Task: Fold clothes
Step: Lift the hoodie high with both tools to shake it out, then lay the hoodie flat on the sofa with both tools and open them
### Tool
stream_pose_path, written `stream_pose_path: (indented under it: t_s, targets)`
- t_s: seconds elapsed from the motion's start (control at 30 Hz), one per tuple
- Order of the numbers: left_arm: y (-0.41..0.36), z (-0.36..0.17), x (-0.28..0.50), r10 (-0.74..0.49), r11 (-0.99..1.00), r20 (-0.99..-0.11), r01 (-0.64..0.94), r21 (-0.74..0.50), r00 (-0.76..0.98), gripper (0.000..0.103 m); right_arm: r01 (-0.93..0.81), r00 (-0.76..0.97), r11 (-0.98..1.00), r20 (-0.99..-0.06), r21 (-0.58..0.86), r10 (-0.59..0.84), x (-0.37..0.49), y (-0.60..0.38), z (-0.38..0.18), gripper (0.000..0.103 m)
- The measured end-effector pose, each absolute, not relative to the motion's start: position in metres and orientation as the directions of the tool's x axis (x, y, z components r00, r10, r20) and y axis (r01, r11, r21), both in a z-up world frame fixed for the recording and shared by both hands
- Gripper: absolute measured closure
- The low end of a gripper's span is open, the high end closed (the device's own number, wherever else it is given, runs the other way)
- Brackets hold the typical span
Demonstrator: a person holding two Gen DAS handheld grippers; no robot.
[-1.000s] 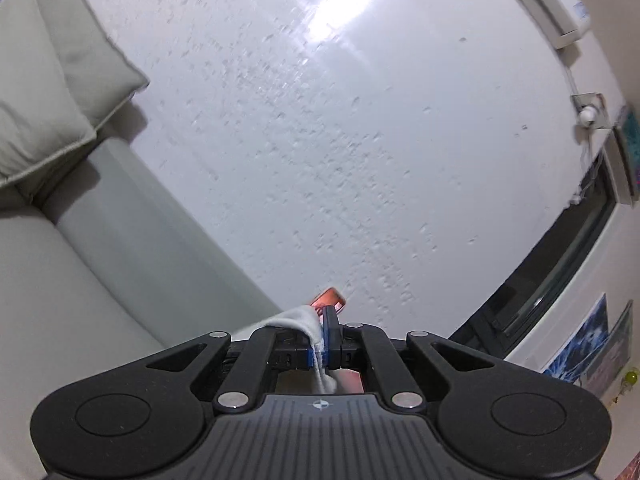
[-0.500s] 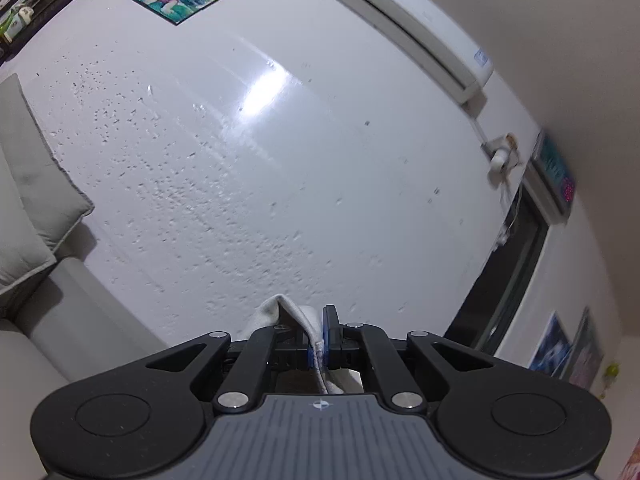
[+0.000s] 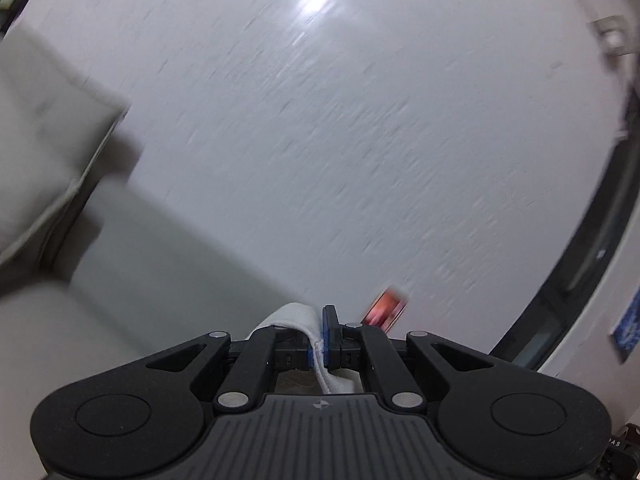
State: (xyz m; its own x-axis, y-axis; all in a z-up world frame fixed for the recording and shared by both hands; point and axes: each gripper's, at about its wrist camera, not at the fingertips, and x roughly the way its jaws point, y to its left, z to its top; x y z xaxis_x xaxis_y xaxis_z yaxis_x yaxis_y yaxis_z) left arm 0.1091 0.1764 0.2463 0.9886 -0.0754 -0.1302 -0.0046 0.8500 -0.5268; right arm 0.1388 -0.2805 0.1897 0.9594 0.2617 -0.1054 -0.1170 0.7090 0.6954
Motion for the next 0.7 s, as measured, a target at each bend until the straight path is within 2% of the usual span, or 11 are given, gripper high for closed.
stream_pose_path:
  t_s: [0.1,0.2,0.3,0.57,0.7]
  targets:
    - [0.169,0.262,0.090,-0.055,0.886,-0.066,0.018,-0.463,0.996,0.101,-0.172,0.968,0.734,-0.025,0.658,0.249,0.129,-0.289,0.218,0.101]
    - [0.166,0.231,0.088,-0.055,0.895,-0.082,0.013,-0.446,0.995,0.101,-0.177,0.962,0.733,-0.043,0.657,0.271,0.120,-0.294,0.200,0.101]
    - [0.167,0.164,0.090,-0.046,0.894,-0.170,-0.036,-0.448,0.984,0.101,-0.125,0.945,0.720,-0.141,0.682,0.297,0.128,-0.293,0.144,0.101]
    - [0.176,-0.064,0.095,-0.044,0.824,-0.565,-0.290,-0.487,0.824,0.101,0.153,0.787,0.665,-0.497,0.731,0.365,0.135,-0.273,-0.058,0.101]
    - [0.189,-0.123,0.092,-0.034,0.781,-0.653,-0.388,-0.490,0.756,0.101,0.246,0.702,0.680,-0.611,0.691,0.366,0.128,-0.263,-0.120,0.101]
